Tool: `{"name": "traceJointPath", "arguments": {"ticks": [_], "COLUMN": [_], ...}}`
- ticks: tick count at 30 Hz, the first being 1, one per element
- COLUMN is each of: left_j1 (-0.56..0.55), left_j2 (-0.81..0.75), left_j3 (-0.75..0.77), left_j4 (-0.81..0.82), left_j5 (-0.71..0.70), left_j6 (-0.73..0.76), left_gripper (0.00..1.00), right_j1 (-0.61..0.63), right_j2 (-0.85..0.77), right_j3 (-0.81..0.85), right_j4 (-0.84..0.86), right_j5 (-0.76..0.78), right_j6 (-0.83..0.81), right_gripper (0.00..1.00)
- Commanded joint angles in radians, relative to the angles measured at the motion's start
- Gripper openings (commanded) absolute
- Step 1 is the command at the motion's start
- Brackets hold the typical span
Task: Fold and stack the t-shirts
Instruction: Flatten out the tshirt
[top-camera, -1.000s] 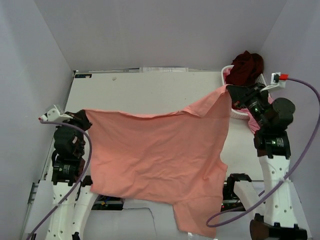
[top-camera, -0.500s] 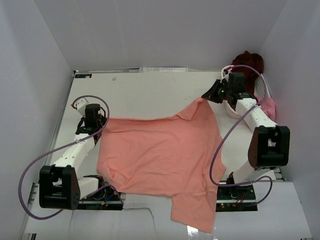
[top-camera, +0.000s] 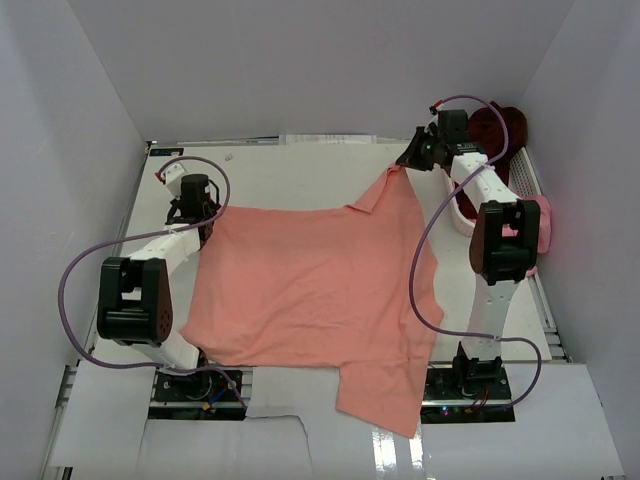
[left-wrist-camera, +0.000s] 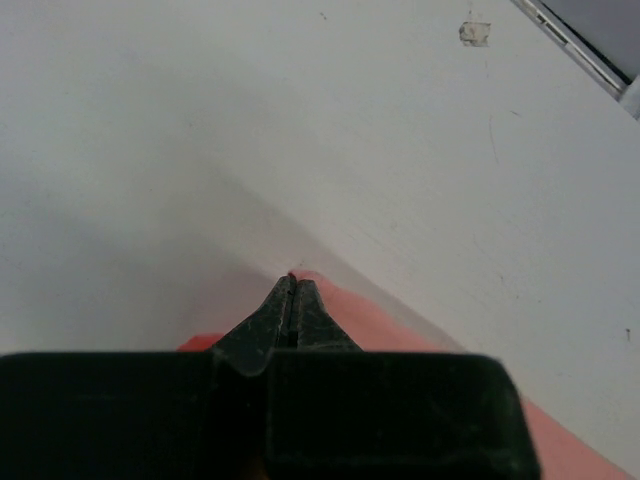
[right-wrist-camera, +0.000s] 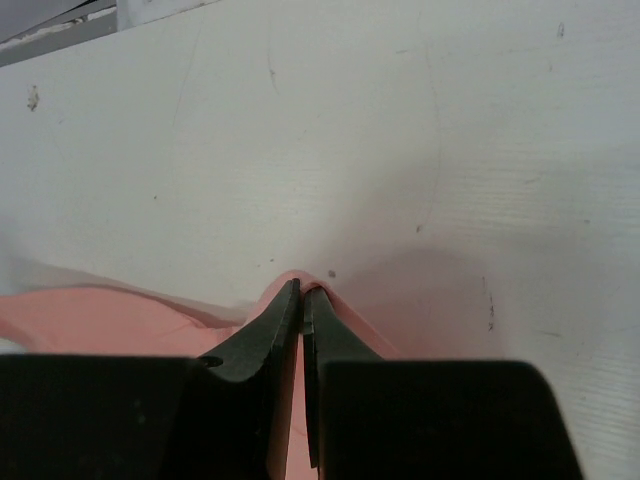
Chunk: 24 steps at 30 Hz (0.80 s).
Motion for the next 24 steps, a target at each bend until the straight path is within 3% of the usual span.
{"name": "traceJointPath", "arguments": {"ticks": [1,14,19,24], "left_j1": [0.015,0.075,0.153,0.157], "left_j2": [0.031,0.272,0.322,0.359], "left_j3": [0.041,0.227,0.261,0.282], "left_j4": [0.058,0.072,0.076,0.081], "left_j5": [0.000,0.050,0.158,0.218], "left_j6": [0.024,0.065,0.057,0.077], "left_gripper": [0.00,0.00,0.00,0.00], "right_j1": [-0.003,-0.034,-0.036,-0.036], "right_j2": [0.050,0.329,0.358,0.350], "right_j3": [0.128,0.453,0.461,0.452], "right_j4": [-0.053,-0.121,-0.104,-0.090], "right_j5": [0.055,0.055,0.051,0.043], "right_j6": [-0.046,-0.047,-0.047,-0.049], "right_gripper": [0.08,0.08,0.08,0.08]}}
